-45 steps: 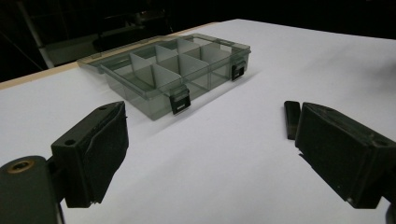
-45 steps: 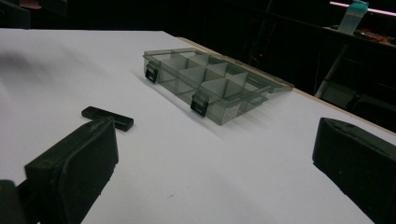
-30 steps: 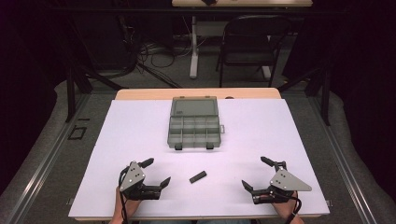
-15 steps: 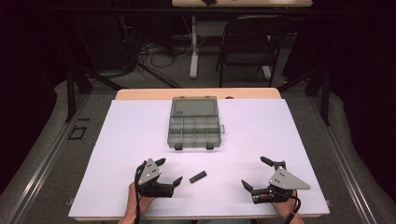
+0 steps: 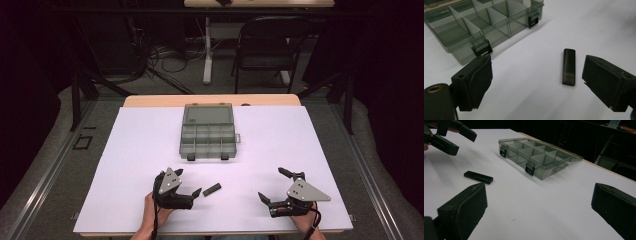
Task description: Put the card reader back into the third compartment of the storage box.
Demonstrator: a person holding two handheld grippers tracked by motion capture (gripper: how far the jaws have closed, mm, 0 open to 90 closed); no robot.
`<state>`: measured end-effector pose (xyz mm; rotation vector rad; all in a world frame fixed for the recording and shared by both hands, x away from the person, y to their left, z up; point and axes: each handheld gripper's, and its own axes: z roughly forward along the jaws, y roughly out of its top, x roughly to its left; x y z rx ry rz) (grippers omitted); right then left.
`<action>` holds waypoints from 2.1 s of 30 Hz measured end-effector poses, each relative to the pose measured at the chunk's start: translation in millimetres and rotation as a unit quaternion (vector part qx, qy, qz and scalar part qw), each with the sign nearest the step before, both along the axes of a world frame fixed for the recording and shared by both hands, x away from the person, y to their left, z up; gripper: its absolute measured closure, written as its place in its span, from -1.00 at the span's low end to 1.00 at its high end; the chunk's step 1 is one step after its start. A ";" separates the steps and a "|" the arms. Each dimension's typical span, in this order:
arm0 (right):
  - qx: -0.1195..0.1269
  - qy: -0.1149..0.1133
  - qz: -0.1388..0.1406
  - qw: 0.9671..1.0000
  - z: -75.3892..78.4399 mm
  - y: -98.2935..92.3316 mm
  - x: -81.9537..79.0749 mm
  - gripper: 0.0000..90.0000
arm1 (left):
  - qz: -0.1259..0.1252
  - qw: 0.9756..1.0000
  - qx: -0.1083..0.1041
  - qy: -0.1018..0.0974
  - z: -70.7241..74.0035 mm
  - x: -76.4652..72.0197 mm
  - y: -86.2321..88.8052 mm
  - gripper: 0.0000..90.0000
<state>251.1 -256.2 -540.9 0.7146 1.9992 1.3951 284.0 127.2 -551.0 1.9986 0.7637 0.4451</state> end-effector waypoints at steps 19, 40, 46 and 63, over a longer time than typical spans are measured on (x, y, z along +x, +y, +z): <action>0.000 0.004 -0.001 1.000 -0.6 0.2 1.3 -1.00 | -0.014 1.000 0.009 0.015 -4.7 5.7 -23.7 -0.78; -0.001 0.004 0.002 1.000 -0.4 -0.5 0.6 -1.00 | -0.054 0.997 0.040 0.039 -12.8 1.6 -39.0 -0.12; -0.001 0.006 0.003 1.000 -0.7 -0.5 0.8 -1.00 | -0.063 0.996 0.043 0.041 -14.0 1.3 -40.3 0.23; -0.005 0.004 0.005 1.000 -0.6 -0.6 0.4 -0.99 | -0.073 0.992 0.067 0.075 -16.0 5.4 -44.2 0.56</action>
